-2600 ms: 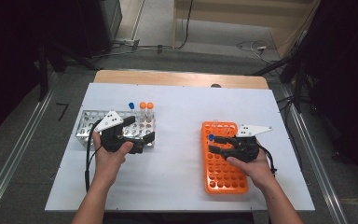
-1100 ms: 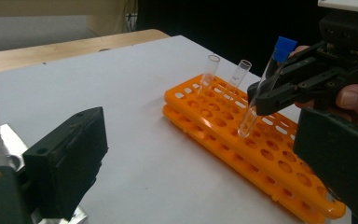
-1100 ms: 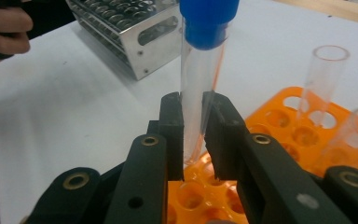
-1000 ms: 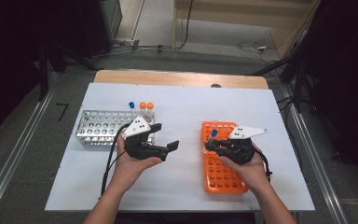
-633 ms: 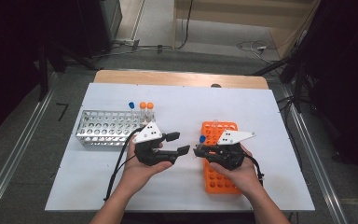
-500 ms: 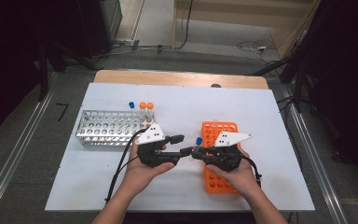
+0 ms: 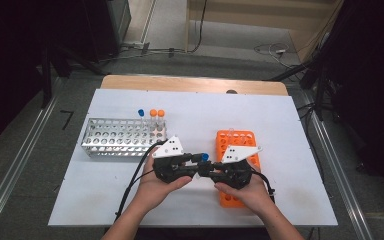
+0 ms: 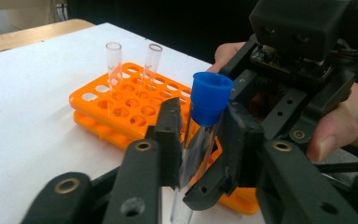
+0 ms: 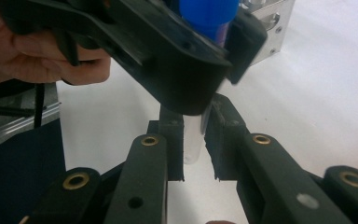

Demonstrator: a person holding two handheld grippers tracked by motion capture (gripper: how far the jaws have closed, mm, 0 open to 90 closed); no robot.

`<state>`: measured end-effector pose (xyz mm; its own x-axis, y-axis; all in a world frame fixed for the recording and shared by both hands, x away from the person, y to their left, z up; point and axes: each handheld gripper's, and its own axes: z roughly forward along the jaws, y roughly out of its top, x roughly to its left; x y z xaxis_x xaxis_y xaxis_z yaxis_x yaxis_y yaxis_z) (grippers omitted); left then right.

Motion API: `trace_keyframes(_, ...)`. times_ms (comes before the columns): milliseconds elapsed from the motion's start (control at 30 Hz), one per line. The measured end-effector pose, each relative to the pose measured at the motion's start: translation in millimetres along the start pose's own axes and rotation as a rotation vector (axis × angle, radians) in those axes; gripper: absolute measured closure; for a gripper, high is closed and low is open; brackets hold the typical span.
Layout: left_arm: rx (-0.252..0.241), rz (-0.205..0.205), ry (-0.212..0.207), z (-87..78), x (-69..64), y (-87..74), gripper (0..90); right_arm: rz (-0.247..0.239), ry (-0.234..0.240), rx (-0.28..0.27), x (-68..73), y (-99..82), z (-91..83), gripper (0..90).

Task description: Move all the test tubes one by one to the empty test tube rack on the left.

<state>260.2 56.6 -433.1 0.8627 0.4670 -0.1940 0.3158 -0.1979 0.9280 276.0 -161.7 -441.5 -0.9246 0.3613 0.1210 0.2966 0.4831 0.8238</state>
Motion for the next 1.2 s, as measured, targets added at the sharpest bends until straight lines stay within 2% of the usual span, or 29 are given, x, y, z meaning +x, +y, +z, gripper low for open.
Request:
trace_keyframes(267, -0.002, 0.033, 0.023, -2.5, -0.2, 0.1, 76.8, 0.006, 0.013, -0.006, -0.3, 0.0, 0.1, 75.2)
trace_keyframes(400, -0.011, 0.039, 0.021, -3.6, 0.1, 0.4, 77.0, 0.001, 0.016, -0.011, -0.9, 0.0, -0.8, 74.4)
trace_keyframes(667, -0.051, 0.022, 0.062, -15.7, 8.8, 3.2, 77.1, 0.005, 0.024, -0.048, -4.0, -0.1, -7.9, 58.8)
trace_keyframes(867, -0.067, 0.017, 0.097, -28.3, 19.2, 4.7, 77.1, 0.002, 0.004, -0.072, -9.2, -0.7, -15.8, 46.5)
trace_keyframes(1200, -0.105, -0.009, 0.19, -55.9, 43.8, 8.1, 77.1, 0.018, -0.036, -0.091, -19.3, -6.5, -30.1, 35.8)
